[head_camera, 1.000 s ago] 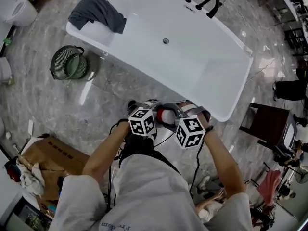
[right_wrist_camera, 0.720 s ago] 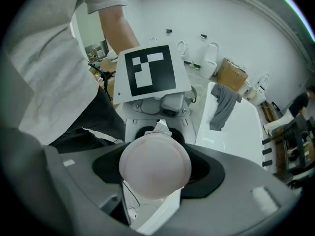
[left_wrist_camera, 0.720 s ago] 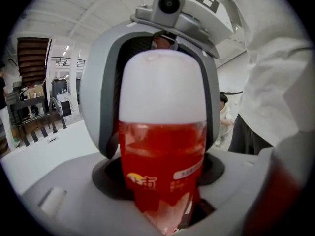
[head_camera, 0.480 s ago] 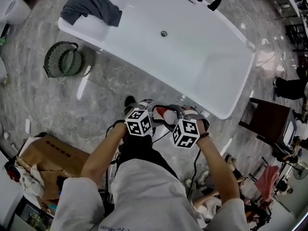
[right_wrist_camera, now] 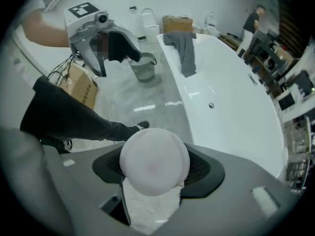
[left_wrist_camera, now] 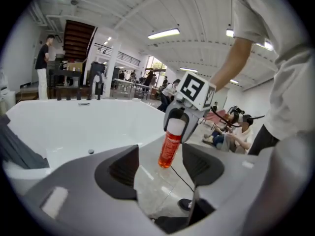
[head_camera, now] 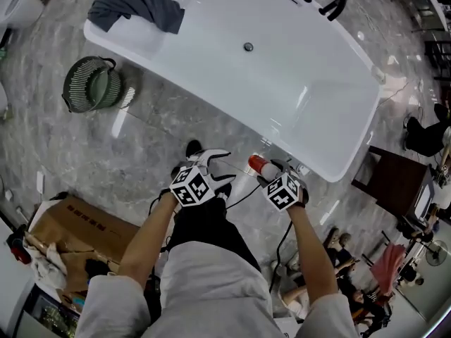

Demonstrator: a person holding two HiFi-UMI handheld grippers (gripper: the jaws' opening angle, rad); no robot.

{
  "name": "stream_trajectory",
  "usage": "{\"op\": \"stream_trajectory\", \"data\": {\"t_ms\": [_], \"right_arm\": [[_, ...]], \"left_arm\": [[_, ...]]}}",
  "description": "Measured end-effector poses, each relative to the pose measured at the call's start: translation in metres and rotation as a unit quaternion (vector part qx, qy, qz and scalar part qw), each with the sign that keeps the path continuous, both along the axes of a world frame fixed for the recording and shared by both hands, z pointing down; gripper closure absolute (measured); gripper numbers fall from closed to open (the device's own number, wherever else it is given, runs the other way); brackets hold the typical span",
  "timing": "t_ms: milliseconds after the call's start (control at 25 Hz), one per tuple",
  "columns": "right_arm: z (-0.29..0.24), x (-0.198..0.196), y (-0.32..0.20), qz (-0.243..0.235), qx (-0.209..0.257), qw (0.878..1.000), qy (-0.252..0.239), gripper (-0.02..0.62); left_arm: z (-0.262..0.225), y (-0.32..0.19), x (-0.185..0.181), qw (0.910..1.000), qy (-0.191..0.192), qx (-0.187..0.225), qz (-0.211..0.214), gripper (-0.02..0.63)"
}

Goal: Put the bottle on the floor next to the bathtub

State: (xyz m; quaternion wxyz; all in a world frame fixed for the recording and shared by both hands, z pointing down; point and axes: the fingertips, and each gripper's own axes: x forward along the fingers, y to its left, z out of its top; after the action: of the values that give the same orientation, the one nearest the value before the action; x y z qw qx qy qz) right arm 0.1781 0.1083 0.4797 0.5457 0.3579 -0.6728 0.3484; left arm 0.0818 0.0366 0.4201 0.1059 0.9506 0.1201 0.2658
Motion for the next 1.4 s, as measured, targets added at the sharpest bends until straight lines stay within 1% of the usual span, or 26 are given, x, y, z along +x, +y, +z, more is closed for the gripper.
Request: {"op": "stream_trajectory", "data": {"t_ms": [120,200,280,400,520,560,600,640,760,880,960,1200,1280,1400], "right_arm": [[0.031,0.018,-0.002,0.081,-0.014,0.997,0.000,0.305],[0.051,0.031,-0.005,0.142,-0.017,0.990,0.004,0.305],[0.069,0.040,-0.006,0.196,-0.014,0.980,0.014,0.305],[0.100,0.048,0.001,0.275,-0.010,0.961,0.023,0.305],[0.129,0.055,0.011,0.359,-0.010,0.933,0.024,0.305],[0.137,0.056,0.014,0.382,-0.010,0.924,0.025,0.305],[0.145,0.057,0.018,0.397,-0.010,0.917,0.026,0.305],[0.153,0.056,0.020,0.403,-0.011,0.915,0.027,0.305],[0.179,0.055,0.023,0.400,-0.012,0.916,0.029,0.305],[0.204,0.057,0.028,0.416,-0.013,0.909,0.028,0.305],[0.219,0.054,0.029,0.427,-0.011,0.904,0.025,0.305],[0.266,0.049,0.019,0.436,-0.005,0.900,0.022,0.305],[0.283,0.047,0.014,0.435,-0.002,0.900,0.020,0.305],[0.300,0.055,0.004,0.422,0.002,0.906,0.026,0.305]], "left_arm": [[0.012,-0.023,-0.010,0.9992,-0.007,-0.013,-0.038,0.276],[0.021,-0.035,-0.014,0.9982,-0.011,-0.019,-0.057,0.276],[0.031,-0.045,-0.019,0.9967,-0.015,-0.024,-0.075,0.276],[0.047,-0.052,-0.024,0.9947,-0.022,-0.030,-0.096,0.276],[0.062,-0.050,-0.025,0.9927,-0.024,-0.038,-0.112,0.278],[0.067,-0.047,-0.026,0.9920,-0.025,-0.041,-0.117,0.278],[0.071,-0.045,-0.028,0.9912,-0.025,-0.045,-0.122,0.276],[0.075,-0.043,-0.030,0.9904,-0.025,-0.049,-0.127,0.278],[0.087,-0.041,-0.033,0.9867,-0.017,-0.058,-0.151,0.278],[0.101,-0.042,-0.040,0.9795,-0.009,-0.072,-0.188,0.278],[0.113,-0.043,-0.050,0.9765,-0.011,-0.070,-0.204,0.278],[0.150,-0.044,-0.068,0.9670,-0.016,-0.062,-0.246,0.278],[0.161,-0.042,-0.074,0.9627,-0.020,-0.061,-0.263,0.278],[0.174,-0.036,-0.074,0.9547,-0.014,-0.064,-0.290,0.278]]}}
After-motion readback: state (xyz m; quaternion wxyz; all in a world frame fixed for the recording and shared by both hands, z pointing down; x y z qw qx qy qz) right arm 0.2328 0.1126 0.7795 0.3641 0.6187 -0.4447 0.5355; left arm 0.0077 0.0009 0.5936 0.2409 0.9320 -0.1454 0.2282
